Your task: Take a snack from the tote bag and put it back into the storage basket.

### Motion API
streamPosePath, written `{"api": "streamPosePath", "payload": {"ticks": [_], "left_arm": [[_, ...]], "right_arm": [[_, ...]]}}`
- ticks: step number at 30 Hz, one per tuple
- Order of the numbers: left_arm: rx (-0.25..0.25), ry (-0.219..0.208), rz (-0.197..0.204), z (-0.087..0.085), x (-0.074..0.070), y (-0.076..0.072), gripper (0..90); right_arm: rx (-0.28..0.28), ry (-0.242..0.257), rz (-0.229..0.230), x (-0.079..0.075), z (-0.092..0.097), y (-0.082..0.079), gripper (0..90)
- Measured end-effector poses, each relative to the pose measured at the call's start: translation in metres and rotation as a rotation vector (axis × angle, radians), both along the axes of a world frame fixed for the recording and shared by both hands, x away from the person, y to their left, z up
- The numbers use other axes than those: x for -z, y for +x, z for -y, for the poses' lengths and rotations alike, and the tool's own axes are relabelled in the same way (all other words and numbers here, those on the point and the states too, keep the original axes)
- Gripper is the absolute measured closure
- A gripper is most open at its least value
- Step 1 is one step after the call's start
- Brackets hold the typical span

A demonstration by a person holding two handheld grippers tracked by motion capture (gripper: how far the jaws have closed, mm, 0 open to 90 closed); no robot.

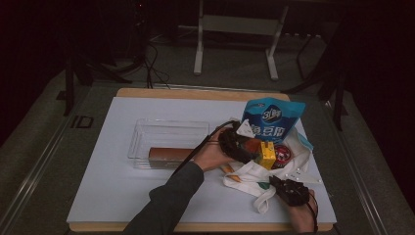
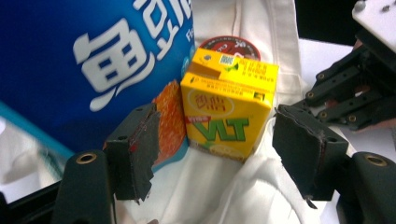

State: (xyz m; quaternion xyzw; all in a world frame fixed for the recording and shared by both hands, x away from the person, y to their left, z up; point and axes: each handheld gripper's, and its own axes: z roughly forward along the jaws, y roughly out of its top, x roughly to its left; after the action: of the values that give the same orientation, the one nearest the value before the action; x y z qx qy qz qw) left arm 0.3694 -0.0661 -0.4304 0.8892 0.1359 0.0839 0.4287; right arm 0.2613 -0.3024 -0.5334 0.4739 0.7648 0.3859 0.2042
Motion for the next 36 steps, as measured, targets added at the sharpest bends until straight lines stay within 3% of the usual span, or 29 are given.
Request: {"api": "streamPosePath", "payload": {"ticks": [3, 7, 17, 20, 22, 25, 30, 36], "left_arm": [[-0.005, 0.016, 0.005, 0.008, 0.0, 0.003, 30.3], [-0.018, 0.014, -0.017, 0.012, 0.003, 0.007, 27.1], [0.007, 0.017, -0.084, 0.027, 0.011, 0.011, 18.0], [0.021, 0.025, -0.081, 0.033, 0.013, 0.01, 16.6], [0.012, 0.042, -0.057, 0.038, 0.015, 0.008, 15.8], [-0.012, 0.037, -0.064, 0.044, 0.018, 0.01, 14.5], [0.007, 0.056, -0.07, 0.05, 0.019, 0.011, 8.9], [0.013, 0.057, -0.063, 0.061, 0.025, 0.015, 9.3]], "right_arm": [[0.0, 0.0, 0.0, 0.0, 0.0, 0.0, 85.7], [-0.002, 0.001, 0.0, 0.0, 0.0, 0.0, 85.6], [-0.001, 0.002, 0.001, 0.0, 0.0, 0.0, 85.4], [-0.001, 0.003, 0.001, 0.0, 0.0, 0.0, 85.3], [-0.001, 0.004, 0.0, 0.0, 0.0, 0.0, 85.3], [-0.003, 0.005, 0.001, 0.001, 0.001, 0.0, 85.3], [-0.002, 0.007, 0.001, 0.001, 0.001, 0.0, 85.3], [-0.001, 0.007, 0.0, 0.001, 0.001, 0.0, 85.3]]}}
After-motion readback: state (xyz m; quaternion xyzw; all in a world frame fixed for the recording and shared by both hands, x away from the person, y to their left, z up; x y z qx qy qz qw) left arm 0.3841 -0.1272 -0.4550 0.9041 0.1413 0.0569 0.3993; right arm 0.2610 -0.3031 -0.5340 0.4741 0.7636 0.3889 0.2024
